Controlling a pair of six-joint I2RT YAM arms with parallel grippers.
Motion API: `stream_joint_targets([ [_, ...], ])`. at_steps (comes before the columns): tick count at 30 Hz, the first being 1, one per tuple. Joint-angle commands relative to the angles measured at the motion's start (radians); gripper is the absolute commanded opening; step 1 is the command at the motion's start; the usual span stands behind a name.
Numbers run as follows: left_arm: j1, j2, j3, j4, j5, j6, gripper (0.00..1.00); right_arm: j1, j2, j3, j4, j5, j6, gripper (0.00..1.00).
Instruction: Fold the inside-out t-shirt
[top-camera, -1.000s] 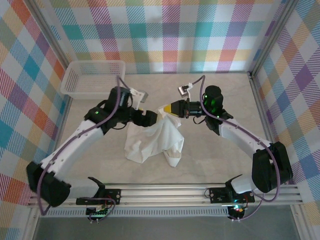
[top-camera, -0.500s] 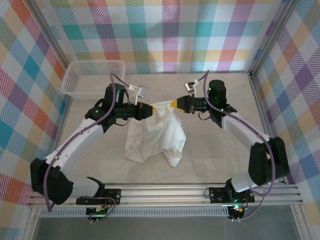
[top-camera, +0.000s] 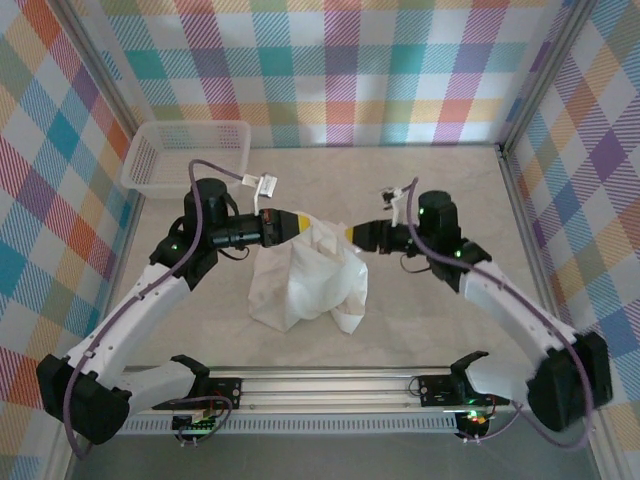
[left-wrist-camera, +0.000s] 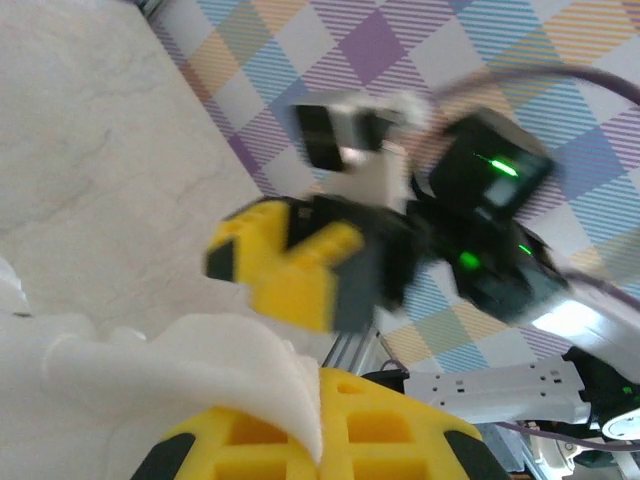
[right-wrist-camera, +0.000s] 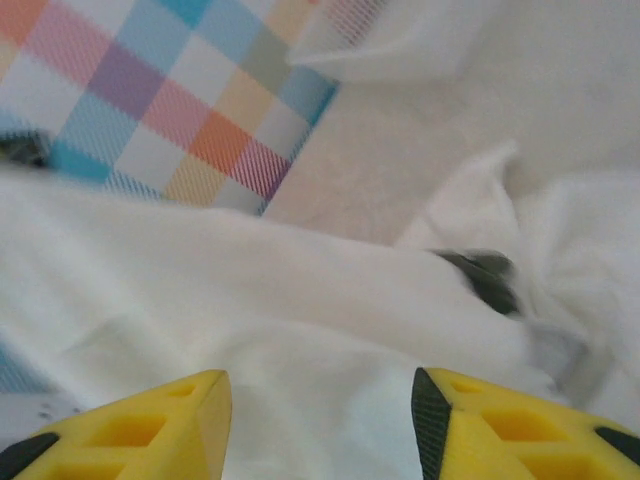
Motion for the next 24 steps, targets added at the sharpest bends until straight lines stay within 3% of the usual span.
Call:
stream_joint_targets([
  [1,0.003,0.014,0.012,0.009,0.003,-0.014,0.0,0.124,-0.049,-0.084,0.1,0.336,-0.402,0.56],
  [4,0.003,0.026,0.022,0.004,-0.003,-0.012,0.0,0.155,-0.049,-0.12,0.206,0.398,-0.647,0.62],
  [8,0.003,0.031,0.02,0.004,-0.014,-0.016,0.0,0.202,0.008,-0.079,0.154,0.415,-0.901,0.65],
  [11,0.002,0.03,0.014,0.008,-0.023,-0.022,0.0,0.213,0.055,-0.069,0.18,0.517,-0.949,0.65],
  [15,0.003,0.033,0.011,0.005,-0.03,-0.026,0.0,0.218,0.078,-0.092,0.225,0.521,-0.997,0.7],
  [20,0.002,0.04,0.02,-0.005,-0.03,-0.017,0.0,0.238,0.082,-0.092,0.298,0.651,-0.965,0.68],
  [24,0.002,0.054,0.019,0.003,-0.03,-0.019,0.0,0.237,0.053,-0.085,0.327,0.601,-0.9,0.65],
])
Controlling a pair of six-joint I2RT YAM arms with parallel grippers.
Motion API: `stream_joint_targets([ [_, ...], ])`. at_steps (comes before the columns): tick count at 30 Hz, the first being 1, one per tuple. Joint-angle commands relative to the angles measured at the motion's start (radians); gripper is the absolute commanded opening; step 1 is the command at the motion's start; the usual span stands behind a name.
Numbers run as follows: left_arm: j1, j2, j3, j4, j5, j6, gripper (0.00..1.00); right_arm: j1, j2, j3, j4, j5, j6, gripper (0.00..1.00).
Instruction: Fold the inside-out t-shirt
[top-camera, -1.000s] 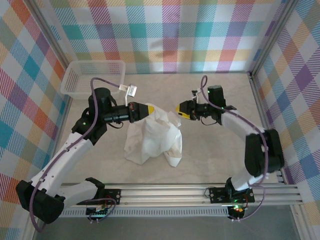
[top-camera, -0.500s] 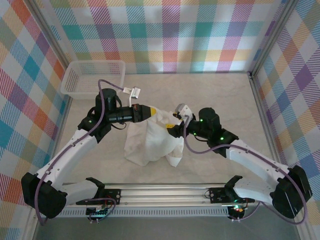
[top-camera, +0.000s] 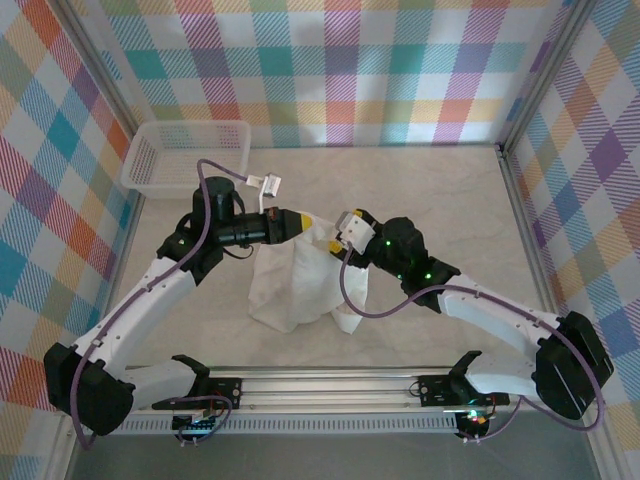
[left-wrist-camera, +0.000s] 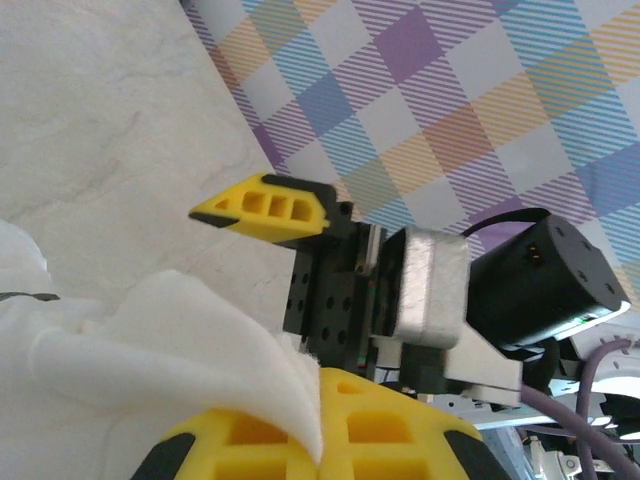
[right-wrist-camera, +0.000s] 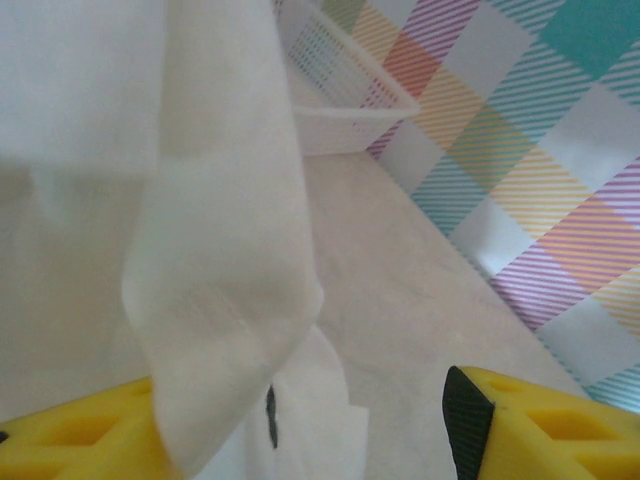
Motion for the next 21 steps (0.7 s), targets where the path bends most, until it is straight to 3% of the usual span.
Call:
stream_joint_targets([
  [1,0.002,0.012,0.019,0.014,-0.001,-0.004,0.0,0.006,-0.034,0.019,0.073,-0.02,0.047,0.63],
  [3,0.002,0.014,0.018,0.013,-0.003,-0.002,0.0,0.007,-0.042,0.015,0.075,-0.043,0.062,0.5],
  [8,0.008,-0.002,0.016,0.01,-0.018,-0.015,0.0,0.005,-0.035,0.02,0.022,-0.08,0.082,0.0],
  [12,0.074,-0.004,0.023,-0.097,-0.099,0.006,0.0,0.0,-0.077,0.069,-0.096,-0.225,0.209,0.0],
  [15,0.111,0.06,0.004,-0.264,-0.255,0.154,0.03,-0.041,-0.106,0.146,-0.19,-0.344,0.372,0.0],
  [16,0.138,0.099,-0.025,-0.261,-0.243,0.158,0.03,-0.057,-0.109,0.163,-0.195,-0.398,0.433,0.0],
  [18,0.183,0.151,-0.11,-0.123,-0.106,0.086,0.04,-0.075,-0.102,0.203,-0.23,-0.46,0.493,0.0],
  [21,0.186,0.151,-0.157,-0.009,-0.049,0.033,0.18,-0.082,-0.074,0.255,-0.299,-0.5,0.522,0.0],
])
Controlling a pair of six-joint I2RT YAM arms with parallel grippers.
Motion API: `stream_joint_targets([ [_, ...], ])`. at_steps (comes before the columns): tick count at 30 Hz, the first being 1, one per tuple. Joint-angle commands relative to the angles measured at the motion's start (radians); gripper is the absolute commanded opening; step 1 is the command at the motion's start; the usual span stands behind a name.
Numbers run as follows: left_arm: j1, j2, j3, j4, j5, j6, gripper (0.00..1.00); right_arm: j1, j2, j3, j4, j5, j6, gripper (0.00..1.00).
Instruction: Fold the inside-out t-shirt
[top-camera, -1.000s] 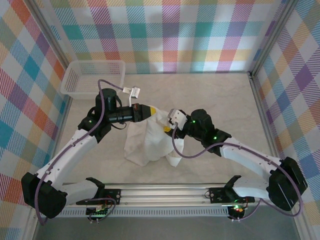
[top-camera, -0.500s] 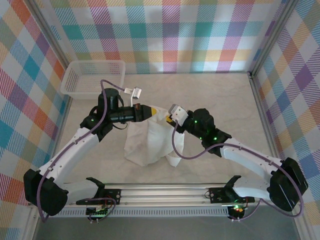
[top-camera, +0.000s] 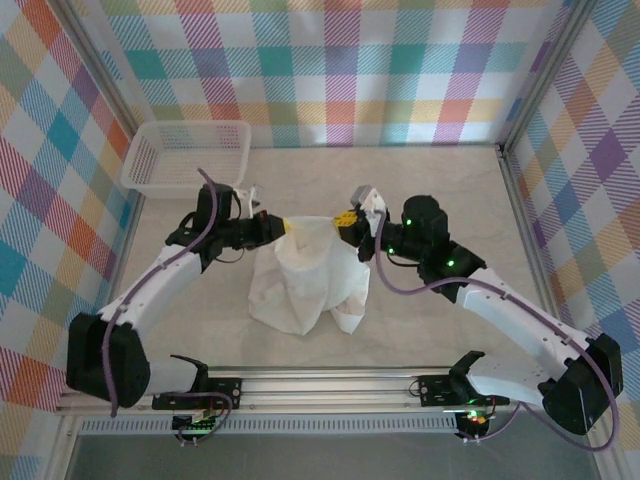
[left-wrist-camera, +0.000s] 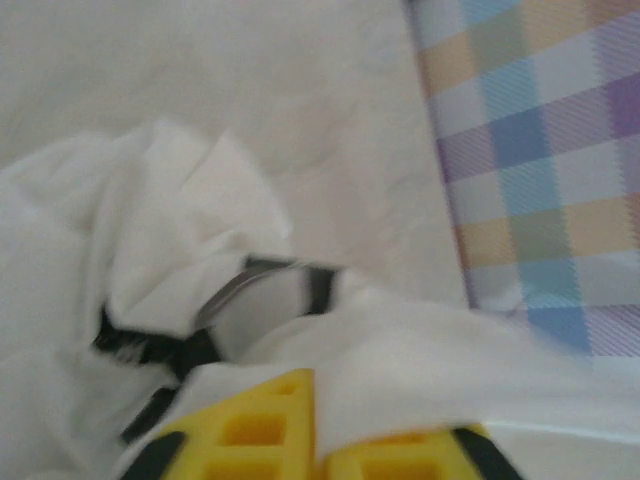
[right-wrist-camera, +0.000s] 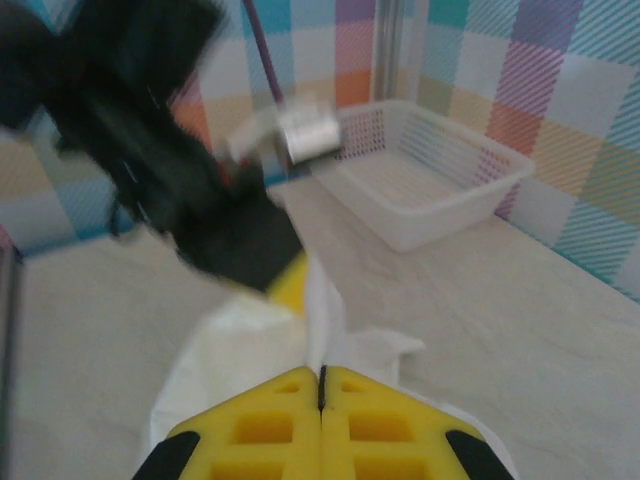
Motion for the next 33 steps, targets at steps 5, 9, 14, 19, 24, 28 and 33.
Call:
stream_joint_targets([
  [5,0.015,-0.126,-0.012,-0.046,-0.02,0.06,0.47,-0.014,0.089,0.126,-0.175,-0.113,0.162,0.0],
  [9,-0.071,-0.239,0.026,-0.166,-0.207,0.159,0.52,-0.019,0.15,0.187,-0.213,-0.162,0.168,0.0],
  [14,-0.293,-0.235,0.124,-0.295,-0.53,0.346,0.51,-0.019,0.183,0.218,-0.215,-0.205,0.177,0.0],
  [19,-0.387,-0.113,0.198,-0.324,-0.64,0.466,0.62,-0.019,0.209,0.261,-0.232,-0.281,0.204,0.0],
  [24,-0.387,-0.046,0.246,-0.244,-0.632,0.447,0.76,-0.019,0.23,0.281,-0.259,-0.337,0.225,0.0],
  [28,-0.394,-0.045,0.238,-0.168,-0.576,0.45,0.85,-0.02,0.244,0.3,-0.303,-0.318,0.243,0.0],
  [33,-0.394,-0.096,0.183,-0.135,-0.681,0.414,0.75,-0.02,0.266,0.337,-0.406,-0.128,0.268,0.0],
])
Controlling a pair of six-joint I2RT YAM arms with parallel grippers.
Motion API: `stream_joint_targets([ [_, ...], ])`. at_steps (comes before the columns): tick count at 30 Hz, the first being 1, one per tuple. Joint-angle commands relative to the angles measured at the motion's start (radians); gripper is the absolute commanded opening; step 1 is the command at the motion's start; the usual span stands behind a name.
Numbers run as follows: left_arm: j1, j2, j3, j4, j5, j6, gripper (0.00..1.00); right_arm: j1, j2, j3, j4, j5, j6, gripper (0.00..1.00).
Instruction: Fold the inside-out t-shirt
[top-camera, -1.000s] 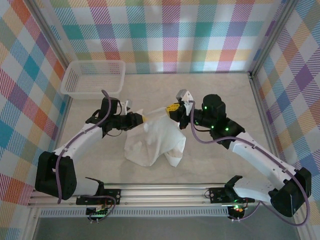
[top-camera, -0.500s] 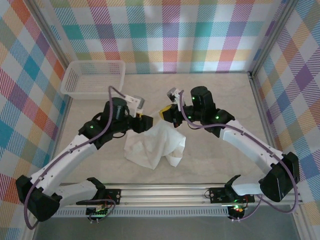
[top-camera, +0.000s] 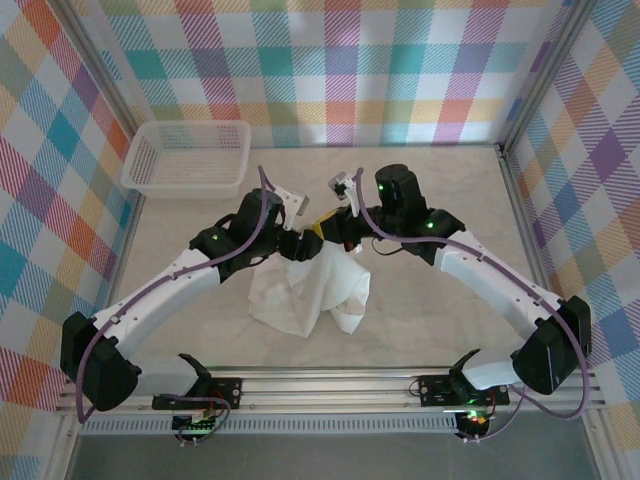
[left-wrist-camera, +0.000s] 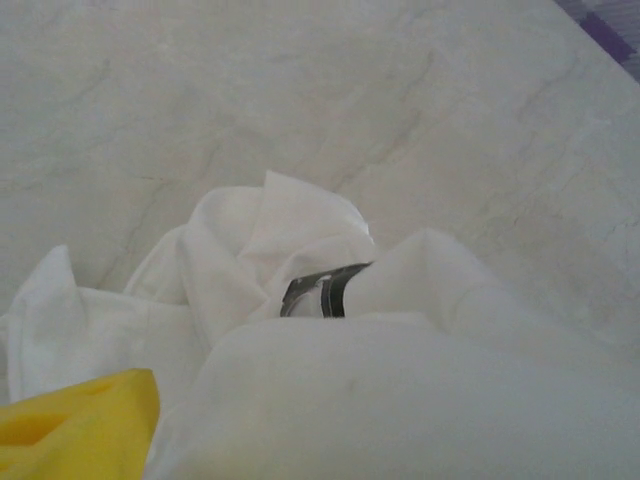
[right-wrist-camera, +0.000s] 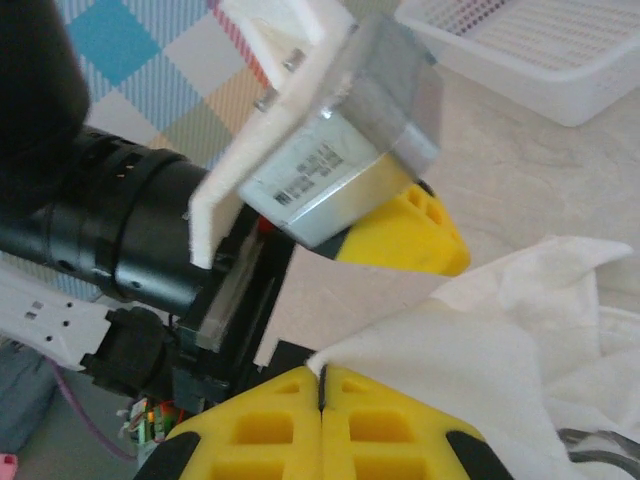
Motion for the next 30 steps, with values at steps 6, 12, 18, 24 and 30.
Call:
stream_joint_targets([
  [6,0.117,-0.127,-0.024,0.034,0.156,-0.179,0.0,-0.048,0.023,0.025,-0.144,0.235,0.076,0.0],
  [12,0.207,-0.119,-0.057,0.171,0.58,-0.342,0.0,-0.078,0.075,0.024,-0.188,0.292,0.064,0.0],
  [18,0.203,-0.056,-0.092,0.037,0.406,-0.11,0.8,-0.079,0.014,-0.077,0.026,-0.034,0.045,0.0],
  [24,0.203,0.113,-0.058,0.03,0.33,0.122,0.9,-0.079,-0.055,-0.099,0.044,-0.16,-0.008,0.0],
  [30,0.199,0.243,-0.04,0.18,0.484,0.116,0.88,-0.079,-0.061,-0.08,0.026,-0.171,0.007,0.0],
])
